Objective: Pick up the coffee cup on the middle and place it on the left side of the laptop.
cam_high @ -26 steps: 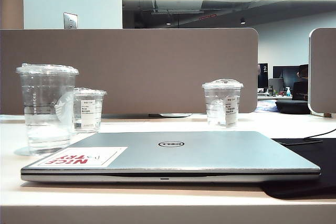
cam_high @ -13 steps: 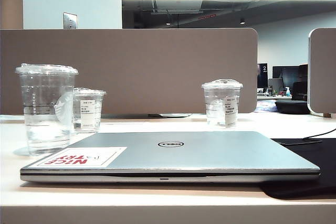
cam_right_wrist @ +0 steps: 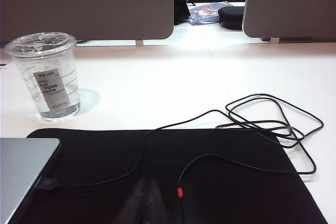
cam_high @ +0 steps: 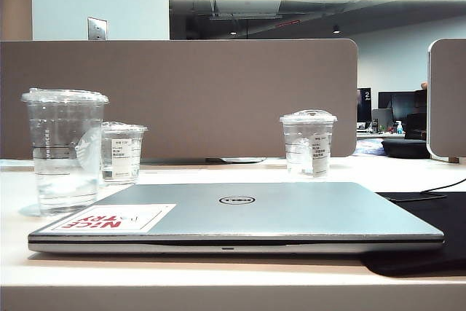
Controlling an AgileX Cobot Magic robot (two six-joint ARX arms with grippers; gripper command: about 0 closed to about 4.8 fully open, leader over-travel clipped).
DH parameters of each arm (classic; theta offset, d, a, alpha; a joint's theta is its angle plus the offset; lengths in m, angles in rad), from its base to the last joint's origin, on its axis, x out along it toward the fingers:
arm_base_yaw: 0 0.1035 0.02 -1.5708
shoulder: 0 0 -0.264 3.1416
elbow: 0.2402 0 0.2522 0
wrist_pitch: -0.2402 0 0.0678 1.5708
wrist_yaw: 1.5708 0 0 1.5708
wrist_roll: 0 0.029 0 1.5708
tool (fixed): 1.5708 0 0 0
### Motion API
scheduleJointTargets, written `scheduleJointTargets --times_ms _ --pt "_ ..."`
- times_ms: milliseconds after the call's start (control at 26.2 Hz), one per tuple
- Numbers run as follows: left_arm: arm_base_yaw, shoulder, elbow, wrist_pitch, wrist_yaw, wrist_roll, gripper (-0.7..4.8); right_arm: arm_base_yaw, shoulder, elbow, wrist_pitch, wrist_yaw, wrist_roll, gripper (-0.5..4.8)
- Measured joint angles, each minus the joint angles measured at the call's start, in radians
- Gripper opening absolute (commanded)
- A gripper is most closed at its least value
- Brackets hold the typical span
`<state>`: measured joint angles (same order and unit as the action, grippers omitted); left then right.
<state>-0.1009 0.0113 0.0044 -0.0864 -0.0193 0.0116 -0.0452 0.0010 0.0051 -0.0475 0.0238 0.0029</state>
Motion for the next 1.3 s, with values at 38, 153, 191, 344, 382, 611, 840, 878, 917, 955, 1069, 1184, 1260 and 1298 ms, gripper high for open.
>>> scheduleJointTargets --times_ms 38,153,191,344,382,611,840,878,917,955,1069,1184,1260,1298 --pt "0.0 0.0 0.0 0.0 0.001 0.0 -0.05 0.0 0.0 0.0 0.0 0.0 0.0 -0.05" --pt "0.0 0.0 0.0 0.004 0.001 0.0 -0.05 0.0 0.0 0.0 0.0 0.0 0.0 -0.05" --pt "0.0 0.0 0.0 0.008 0.001 0.0 -0.05 0.0 0.0 0.0 0.0 0.0 0.0 -0.05" --pt "0.0 0.0 0.0 0.019 0.001 0.0 -0.05 0.0 0.0 0.0 0.0 0.0 0.0 -0.05" --pt "0.0 0.0 0.0 0.019 0.001 0.0 -0.05 0.0 0.0 0.0 0.0 0.0 0.0 -0.05" --pt "0.0 0.0 0.0 0.014 0.001 0.0 -0.05 0.0 0.0 0.0 0.0 0.0 0.0 -0.05" --pt "0.0 0.0 0.0 0.014 0.001 0.0 -0.05 0.0 0.0 0.0 0.0 0.0 0.0 -0.05" --pt "0.0 0.0 0.0 0.014 0.001 0.0 -0.05 0.0 0.0 0.0 0.0 0.0 0.0 -0.05" --pt "0.0 0.0 0.0 0.014 0.001 0.0 -0.05 0.0 0.0 0.0 0.0 0.0 0.0 -0.05" --pt "0.0 0.0 0.0 0.014 0.001 0.0 -0.05 0.0 0.0 0.0 0.0 0.0 0.0 -0.05" --pt "0.0 0.0 0.0 0.014 0.001 0.0 -0.05 0.0 0.0 0.0 0.0 0.0 0.0 -0.05" --pt "0.0 0.0 0.0 0.014 0.001 0.0 -0.05 0.0 0.0 0.0 0.0 0.0 0.0 -0.05" --pt "0.004 -0.013 0.0 0.009 0.002 0.0 -0.05 0.0 0.0 0.0 0.0 0.0 0.0 -0.05" --pt "0.011 -0.014 0.0 0.011 0.004 0.0 -0.05 0.0 0.0 0.0 0.0 0.0 0.0 -0.05"
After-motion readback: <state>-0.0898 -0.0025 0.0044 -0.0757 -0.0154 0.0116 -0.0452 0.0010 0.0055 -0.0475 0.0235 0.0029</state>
